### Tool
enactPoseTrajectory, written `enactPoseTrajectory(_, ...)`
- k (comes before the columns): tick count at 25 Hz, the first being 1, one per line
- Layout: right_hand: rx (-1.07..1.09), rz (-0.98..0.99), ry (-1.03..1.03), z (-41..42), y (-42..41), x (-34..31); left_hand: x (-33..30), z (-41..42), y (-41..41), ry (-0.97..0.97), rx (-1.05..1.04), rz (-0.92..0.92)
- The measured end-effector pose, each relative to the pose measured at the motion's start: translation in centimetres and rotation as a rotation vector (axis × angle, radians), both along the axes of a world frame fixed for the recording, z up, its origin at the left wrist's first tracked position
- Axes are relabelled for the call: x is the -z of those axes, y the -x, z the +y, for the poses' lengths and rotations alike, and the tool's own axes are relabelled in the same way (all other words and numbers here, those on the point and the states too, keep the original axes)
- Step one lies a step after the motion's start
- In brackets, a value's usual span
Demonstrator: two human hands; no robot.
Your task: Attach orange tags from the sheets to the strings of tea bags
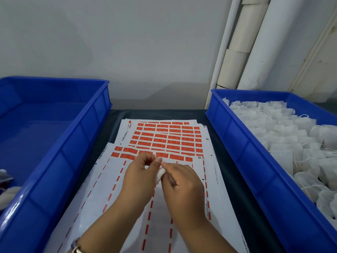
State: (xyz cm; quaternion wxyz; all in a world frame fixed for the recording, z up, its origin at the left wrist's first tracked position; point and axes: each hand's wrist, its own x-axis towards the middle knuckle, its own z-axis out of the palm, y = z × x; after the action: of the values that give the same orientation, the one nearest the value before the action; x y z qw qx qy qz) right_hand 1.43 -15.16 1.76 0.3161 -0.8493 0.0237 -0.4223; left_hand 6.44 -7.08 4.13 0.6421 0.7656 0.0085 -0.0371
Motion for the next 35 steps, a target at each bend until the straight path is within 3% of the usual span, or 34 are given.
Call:
enactPoseTrajectory(4,0.063,0.110,0.093,0.1,0.0,-0.5,0.1,0.1,0.3,0.034,0.012,-0.011)
enactPoseTrajectory(9,-0.031,0.532,-0.168,-1.1,-0.1,-1.1,0.0,1.2,0.9,0.039,0.226,-0.086)
enactPoseTrajectory(11,-0.144,0.616,-0.383,-1.1,0.0,-1.6,0.1,1.6,0.7,-0.013,0.219,-0.148)
enactPoseTrajectory(15,-0.482,0.774,-1.179,-1.5,0.5,-3.1,0.6,1.8,0.5,-0.081,0.159,-0.204)
enactPoseTrajectory(18,-0.573,0.759,-1.456,-2.0,0.6,-3.1,0.7,1.7,1.1,-0.228,0.186,-0.303)
enactPoseTrajectory(23,-0.539,0.677,-1.493,-2.4,0.4,-2.8,0.7,2.4,1.5,-0.373,0.376,-0.405)
enactPoseTrajectory(29,-0.471,0.702,-1.375,-2.1,0.5,-2.5,1.0,2.8,0.5,-0.508,0.240,-0.455)
enactPoseTrajectory(35,-0.408,0.740,-1.291,-2.2,0.4,-2.3,0.7,2.9,0.7,-0.536,0.289,-0.394)
